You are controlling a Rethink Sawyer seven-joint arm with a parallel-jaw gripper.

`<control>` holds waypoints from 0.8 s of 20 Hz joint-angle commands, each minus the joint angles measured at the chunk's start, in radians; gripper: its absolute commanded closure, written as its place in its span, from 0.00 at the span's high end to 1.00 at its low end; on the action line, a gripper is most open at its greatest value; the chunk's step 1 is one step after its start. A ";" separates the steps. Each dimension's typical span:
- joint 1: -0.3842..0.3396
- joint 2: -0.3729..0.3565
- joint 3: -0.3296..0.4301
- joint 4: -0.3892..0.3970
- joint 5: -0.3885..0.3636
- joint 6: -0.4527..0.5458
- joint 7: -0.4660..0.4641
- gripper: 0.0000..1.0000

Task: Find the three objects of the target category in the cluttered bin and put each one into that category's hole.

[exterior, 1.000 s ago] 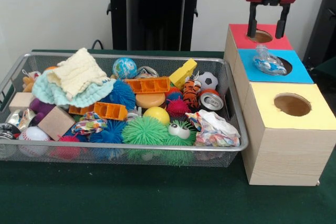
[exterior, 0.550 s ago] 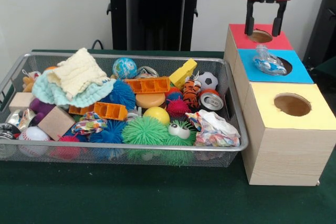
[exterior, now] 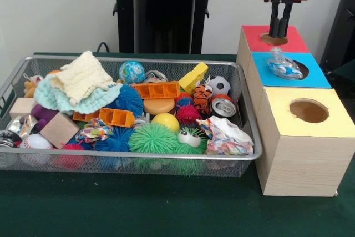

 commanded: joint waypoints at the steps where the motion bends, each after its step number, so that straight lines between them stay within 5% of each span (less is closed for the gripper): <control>1: -0.015 0.007 0.025 -0.021 0.016 0.109 0.193 0.00; 16: -0.029 0.050 0.040 -0.025 0.011 0.045 0.187 0.00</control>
